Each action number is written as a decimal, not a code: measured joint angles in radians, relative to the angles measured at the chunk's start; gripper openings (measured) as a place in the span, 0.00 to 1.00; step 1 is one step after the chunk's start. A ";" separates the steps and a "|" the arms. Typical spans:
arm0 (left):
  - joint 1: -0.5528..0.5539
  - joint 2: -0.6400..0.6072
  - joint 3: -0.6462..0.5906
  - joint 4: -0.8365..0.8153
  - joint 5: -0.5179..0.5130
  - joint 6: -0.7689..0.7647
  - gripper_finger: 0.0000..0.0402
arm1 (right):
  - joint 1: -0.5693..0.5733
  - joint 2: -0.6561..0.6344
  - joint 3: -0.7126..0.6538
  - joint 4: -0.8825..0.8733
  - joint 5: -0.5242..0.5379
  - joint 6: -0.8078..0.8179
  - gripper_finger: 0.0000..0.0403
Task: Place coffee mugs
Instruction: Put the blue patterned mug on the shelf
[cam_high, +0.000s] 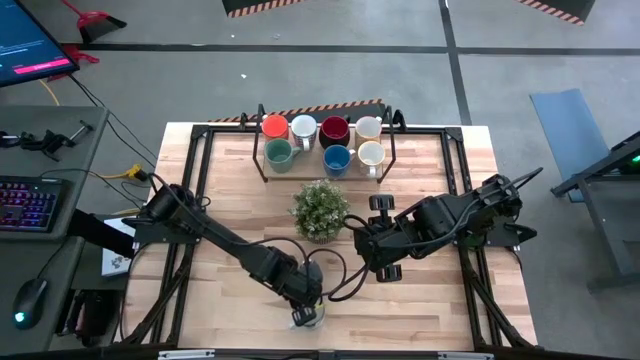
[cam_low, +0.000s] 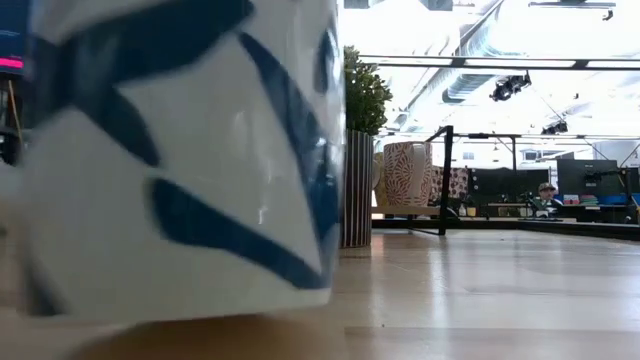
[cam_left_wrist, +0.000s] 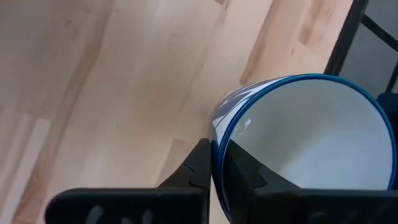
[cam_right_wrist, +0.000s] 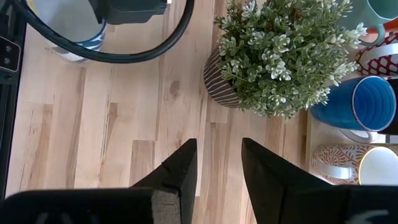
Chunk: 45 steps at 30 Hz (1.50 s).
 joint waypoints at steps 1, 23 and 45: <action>0.001 0.000 0.000 -0.001 -0.010 0.001 0.02 | 0.000 0.000 0.000 0.000 0.000 0.000 0.26; 0.081 -0.404 0.001 -0.562 -0.171 0.048 0.01 | -0.058 0.000 0.000 0.000 0.409 0.138 0.26; 0.769 -0.535 0.001 -0.500 -0.282 0.983 0.01 | -0.405 0.001 -0.001 0.001 0.386 0.531 0.26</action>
